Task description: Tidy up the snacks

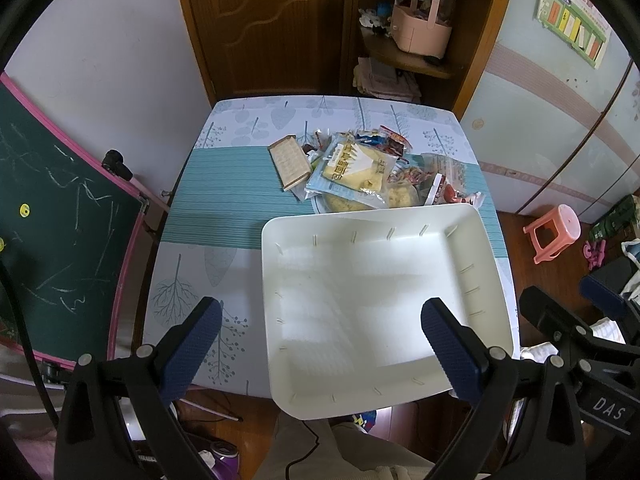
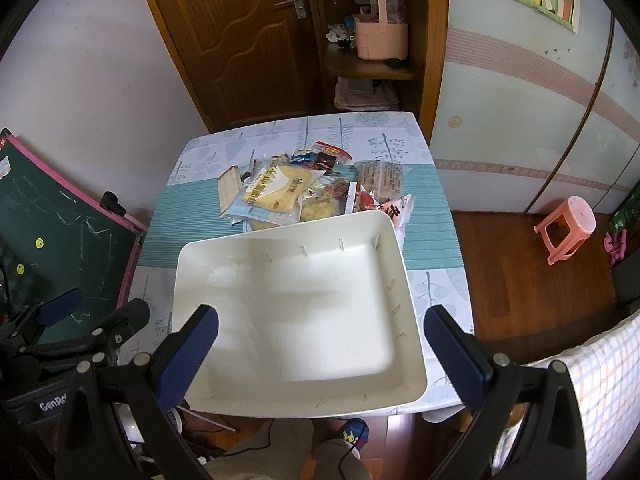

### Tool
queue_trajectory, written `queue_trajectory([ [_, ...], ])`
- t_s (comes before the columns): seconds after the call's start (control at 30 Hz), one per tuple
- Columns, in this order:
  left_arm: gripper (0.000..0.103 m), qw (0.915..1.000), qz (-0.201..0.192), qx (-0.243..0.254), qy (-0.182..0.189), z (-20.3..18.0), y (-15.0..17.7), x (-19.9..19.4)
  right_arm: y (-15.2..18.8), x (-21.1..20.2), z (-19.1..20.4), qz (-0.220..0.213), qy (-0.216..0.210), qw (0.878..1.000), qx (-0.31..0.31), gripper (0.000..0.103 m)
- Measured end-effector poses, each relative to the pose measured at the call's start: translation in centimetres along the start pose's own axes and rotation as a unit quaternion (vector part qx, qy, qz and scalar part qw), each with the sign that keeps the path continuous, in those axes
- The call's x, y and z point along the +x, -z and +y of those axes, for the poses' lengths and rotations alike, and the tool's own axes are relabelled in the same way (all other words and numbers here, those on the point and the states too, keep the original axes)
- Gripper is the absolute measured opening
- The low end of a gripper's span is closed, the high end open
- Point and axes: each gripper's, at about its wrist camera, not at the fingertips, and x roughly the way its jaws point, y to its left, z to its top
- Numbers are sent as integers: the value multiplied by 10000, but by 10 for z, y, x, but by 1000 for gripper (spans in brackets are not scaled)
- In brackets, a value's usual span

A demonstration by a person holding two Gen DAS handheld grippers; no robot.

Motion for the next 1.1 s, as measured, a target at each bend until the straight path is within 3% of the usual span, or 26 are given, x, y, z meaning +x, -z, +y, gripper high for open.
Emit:
queue_trajectory([
  [0.73, 99, 9998, -170, -40, -39, -3, 0, -18, 2, -21, 1, -204, -102, 9997, -71, 103],
  [1.1, 100, 9986, -484, -211, -70, -9, 13, -39, 11, -40, -1, -503, -175, 9977, -413, 103],
])
